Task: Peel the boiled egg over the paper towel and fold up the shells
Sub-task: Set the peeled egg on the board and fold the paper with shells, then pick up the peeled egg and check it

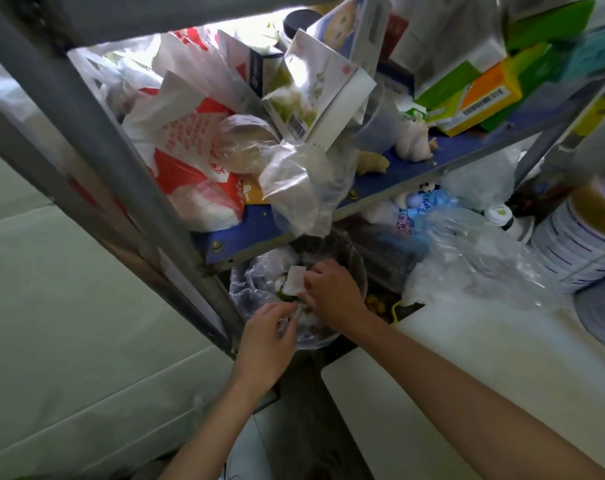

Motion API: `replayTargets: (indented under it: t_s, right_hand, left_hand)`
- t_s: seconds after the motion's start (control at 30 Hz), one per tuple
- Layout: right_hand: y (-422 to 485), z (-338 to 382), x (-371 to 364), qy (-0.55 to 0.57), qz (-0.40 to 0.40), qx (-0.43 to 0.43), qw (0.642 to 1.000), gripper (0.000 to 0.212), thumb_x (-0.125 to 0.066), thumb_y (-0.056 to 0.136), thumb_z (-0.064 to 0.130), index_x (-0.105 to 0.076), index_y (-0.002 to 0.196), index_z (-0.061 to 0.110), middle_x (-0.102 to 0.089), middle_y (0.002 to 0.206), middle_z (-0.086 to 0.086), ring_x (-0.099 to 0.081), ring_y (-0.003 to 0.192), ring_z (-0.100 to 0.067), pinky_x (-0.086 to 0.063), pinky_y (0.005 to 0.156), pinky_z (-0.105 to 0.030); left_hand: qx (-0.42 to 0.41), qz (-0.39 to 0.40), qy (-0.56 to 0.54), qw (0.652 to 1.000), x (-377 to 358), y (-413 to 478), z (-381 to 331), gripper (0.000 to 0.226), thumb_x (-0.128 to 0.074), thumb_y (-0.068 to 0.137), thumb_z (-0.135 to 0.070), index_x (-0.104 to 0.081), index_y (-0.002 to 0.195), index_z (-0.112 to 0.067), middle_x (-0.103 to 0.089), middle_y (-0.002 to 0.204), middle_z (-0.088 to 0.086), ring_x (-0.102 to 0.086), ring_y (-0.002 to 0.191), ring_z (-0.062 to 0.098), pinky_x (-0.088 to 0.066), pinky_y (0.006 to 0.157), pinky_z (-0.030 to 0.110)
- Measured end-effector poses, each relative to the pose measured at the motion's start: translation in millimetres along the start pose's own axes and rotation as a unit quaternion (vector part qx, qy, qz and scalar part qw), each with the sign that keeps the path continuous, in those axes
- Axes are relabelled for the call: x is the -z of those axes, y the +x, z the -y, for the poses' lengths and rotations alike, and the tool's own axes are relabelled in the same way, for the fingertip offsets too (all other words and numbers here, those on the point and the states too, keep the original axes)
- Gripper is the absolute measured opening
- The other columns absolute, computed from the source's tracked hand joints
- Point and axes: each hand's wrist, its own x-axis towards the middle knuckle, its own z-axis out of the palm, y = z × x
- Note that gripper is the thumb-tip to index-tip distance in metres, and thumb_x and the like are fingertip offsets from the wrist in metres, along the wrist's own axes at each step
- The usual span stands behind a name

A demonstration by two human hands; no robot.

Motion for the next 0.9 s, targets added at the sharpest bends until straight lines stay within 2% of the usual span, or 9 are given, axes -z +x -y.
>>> replayTargets:
  t_s: [0.13, 0.23, 0.3, 0.37, 0.43, 0.5, 0.67, 0.77, 0.9]
  right_hand:
    - [-30, 2, 24, 0.079, -0.048, -0.022, 0.995, 0.029, -0.057, 0.090, 0.026, -0.064, 0.113, 0.011, -0.056, 0.128, -0.014, -0.052, 0.115, -0.027, -0.042, 0.098, -0.035]
    - [-66, 2, 47, 0.128, -0.110, -0.050, 0.984, 0.024, -0.063, 0.086, 0.018, -0.068, 0.108, 0.010, -0.064, 0.118, -0.014, -0.059, 0.108, -0.028, -0.044, 0.094, -0.034]
    - [-92, -2, 62, 0.143, -0.121, -0.090, 0.978, 0.023, -0.063, 0.087, 0.016, -0.069, 0.109, 0.011, -0.065, 0.117, -0.011, -0.058, 0.109, -0.026, -0.046, 0.095, -0.032]
    - [-120, -7, 74, 0.148, -0.130, -0.137, 0.971, 0.025, -0.062, 0.088, 0.015, -0.068, 0.112, 0.013, -0.064, 0.119, -0.008, -0.057, 0.112, -0.021, -0.041, 0.098, -0.023]
    - [-150, -13, 84, 0.148, -0.142, -0.178, 0.962, 0.026, -0.061, 0.089, 0.014, -0.067, 0.114, 0.014, -0.064, 0.120, -0.005, -0.056, 0.113, -0.018, -0.030, 0.098, -0.010]
    - [-179, -19, 93, 0.143, -0.153, -0.211, 0.955, 0.028, -0.061, 0.089, 0.013, -0.065, 0.116, 0.012, -0.064, 0.120, -0.004, -0.056, 0.114, -0.018, -0.025, 0.097, -0.003]
    - [-254, -41, 107, 0.134, -0.176, -0.310, 0.925, 0.029, -0.061, 0.089, 0.013, -0.064, 0.118, 0.012, -0.064, 0.122, -0.003, -0.056, 0.115, -0.018, -0.030, 0.099, -0.011]
    - [-295, -54, 113, 0.124, -0.186, -0.355, 0.908, 0.030, -0.061, 0.089, 0.014, -0.063, 0.118, 0.013, -0.064, 0.121, -0.002, -0.056, 0.115, -0.019, -0.029, 0.097, -0.011]
    - [-344, -69, 113, 0.123, -0.187, -0.402, 0.888, 0.031, -0.059, 0.090, 0.017, -0.060, 0.121, 0.016, -0.063, 0.122, 0.001, -0.054, 0.116, -0.015, -0.028, 0.095, -0.008]
  left_hand:
    - [-0.024, -0.007, 0.010, 1.000, -2, -2, -5, 0.026, -0.057, 0.092, -0.012, -0.064, 0.116, -0.013, -0.059, 0.114, -0.006, -0.056, 0.101, 0.005, -0.044, 0.092, 0.019]
    - [-0.054, -0.002, 0.013, 0.998, -7, -2, -18, 0.024, -0.059, 0.090, -0.010, -0.066, 0.113, -0.009, -0.063, 0.112, 0.003, -0.059, 0.098, 0.012, -0.050, 0.092, 0.029]
    - [-0.078, 0.004, 0.020, 0.997, -13, -3, -29, 0.022, -0.060, 0.090, -0.009, -0.067, 0.111, -0.007, -0.064, 0.112, 0.007, -0.062, 0.096, 0.018, -0.051, 0.089, 0.034]
    - [-0.102, 0.018, 0.013, 0.995, -22, -5, -42, 0.022, -0.059, 0.089, -0.005, -0.067, 0.110, -0.004, -0.065, 0.113, 0.011, -0.064, 0.097, 0.023, -0.052, 0.087, 0.034]
    - [-0.132, 0.042, 0.004, 0.990, -34, -8, -54, 0.023, -0.059, 0.089, -0.002, -0.067, 0.110, -0.003, -0.066, 0.112, 0.012, -0.063, 0.099, 0.023, -0.049, 0.087, 0.029]
    - [-0.146, 0.078, -0.014, 0.986, -49, -14, -68, 0.024, -0.058, 0.090, -0.003, -0.066, 0.112, -0.004, -0.064, 0.113, 0.009, -0.060, 0.102, 0.021, -0.048, 0.091, 0.030]
    - [-0.163, 0.155, -0.049, 0.973, -89, -37, -95, 0.026, -0.055, 0.091, -0.004, -0.064, 0.115, -0.006, -0.057, 0.111, 0.002, -0.056, 0.101, 0.018, -0.045, 0.091, 0.030]
    - [-0.177, 0.185, -0.060, 0.965, -114, -55, -109, 0.025, -0.056, 0.091, -0.005, -0.064, 0.113, -0.011, -0.057, 0.110, -0.004, -0.057, 0.100, 0.015, -0.044, 0.088, 0.027]
    - [-0.191, 0.221, -0.051, 0.955, -150, -77, -126, 0.023, -0.056, 0.091, -0.003, -0.065, 0.111, -0.009, -0.061, 0.110, 0.003, -0.058, 0.097, 0.016, -0.044, 0.084, 0.025]
